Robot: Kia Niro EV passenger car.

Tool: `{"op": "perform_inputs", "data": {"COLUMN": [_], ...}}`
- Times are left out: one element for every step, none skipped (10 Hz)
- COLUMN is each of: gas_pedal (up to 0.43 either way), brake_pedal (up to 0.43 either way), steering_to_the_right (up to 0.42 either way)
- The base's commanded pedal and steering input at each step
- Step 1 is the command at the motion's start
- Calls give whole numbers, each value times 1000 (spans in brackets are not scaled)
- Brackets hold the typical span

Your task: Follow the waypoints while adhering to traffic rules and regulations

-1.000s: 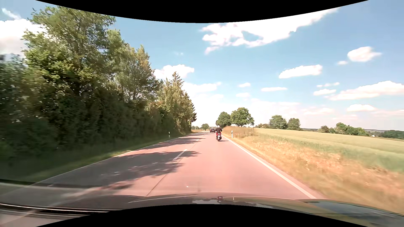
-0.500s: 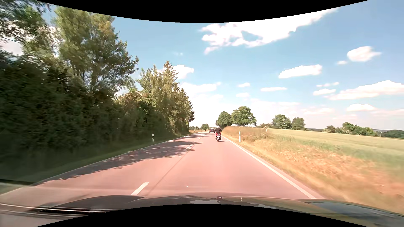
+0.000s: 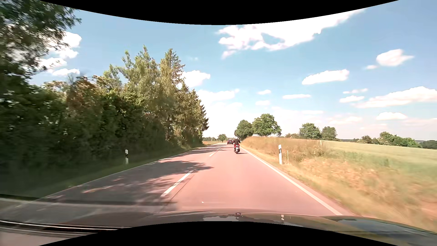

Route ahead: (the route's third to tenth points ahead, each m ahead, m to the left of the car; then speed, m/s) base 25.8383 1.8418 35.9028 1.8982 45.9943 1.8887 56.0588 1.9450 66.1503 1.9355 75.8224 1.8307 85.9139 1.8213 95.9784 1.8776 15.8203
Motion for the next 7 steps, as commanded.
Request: {"op": "perform_inputs", "data": {"gas_pedal": [268,268,280,280,280,280,280], "brake_pedal": [12,12,12,12,12,12,12], "steering_to_the_right": [1,1,1,1,1,1,1]}}
